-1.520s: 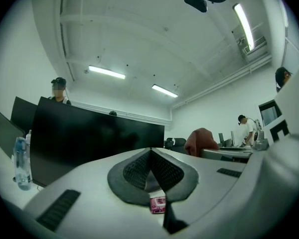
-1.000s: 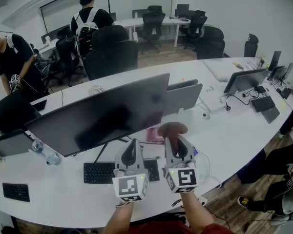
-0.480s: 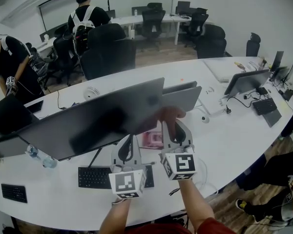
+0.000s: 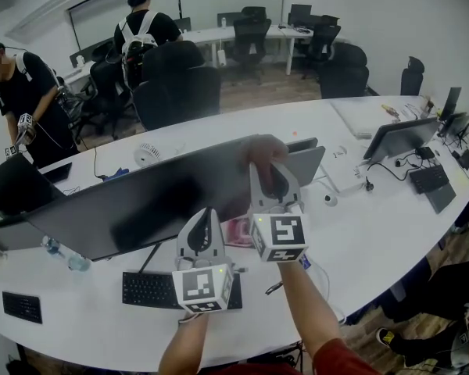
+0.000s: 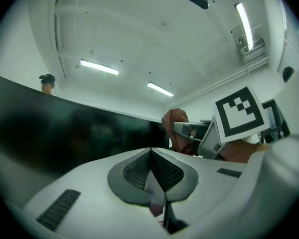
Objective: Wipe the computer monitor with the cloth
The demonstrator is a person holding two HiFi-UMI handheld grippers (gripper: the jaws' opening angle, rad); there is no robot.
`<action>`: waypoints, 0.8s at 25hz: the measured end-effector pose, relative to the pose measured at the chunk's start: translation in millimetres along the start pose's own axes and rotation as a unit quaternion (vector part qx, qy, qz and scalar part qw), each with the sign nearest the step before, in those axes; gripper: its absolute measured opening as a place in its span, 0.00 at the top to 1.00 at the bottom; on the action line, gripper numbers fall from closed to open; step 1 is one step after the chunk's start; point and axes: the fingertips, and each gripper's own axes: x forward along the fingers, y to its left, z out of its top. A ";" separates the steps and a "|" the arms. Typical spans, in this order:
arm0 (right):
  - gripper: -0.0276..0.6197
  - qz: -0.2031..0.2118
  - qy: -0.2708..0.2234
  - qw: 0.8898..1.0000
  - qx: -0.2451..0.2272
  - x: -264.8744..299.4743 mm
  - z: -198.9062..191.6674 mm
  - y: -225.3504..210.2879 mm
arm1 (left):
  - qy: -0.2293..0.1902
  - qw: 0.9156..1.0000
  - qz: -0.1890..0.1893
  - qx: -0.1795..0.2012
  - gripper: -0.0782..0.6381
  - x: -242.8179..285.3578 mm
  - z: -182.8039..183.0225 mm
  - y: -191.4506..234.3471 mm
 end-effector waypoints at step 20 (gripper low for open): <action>0.84 0.013 -0.015 1.000 0.011 35.0 -5.4 -10.4 | 0.003 0.999 0.049 0.008 0.86 20.2 2.1 8.4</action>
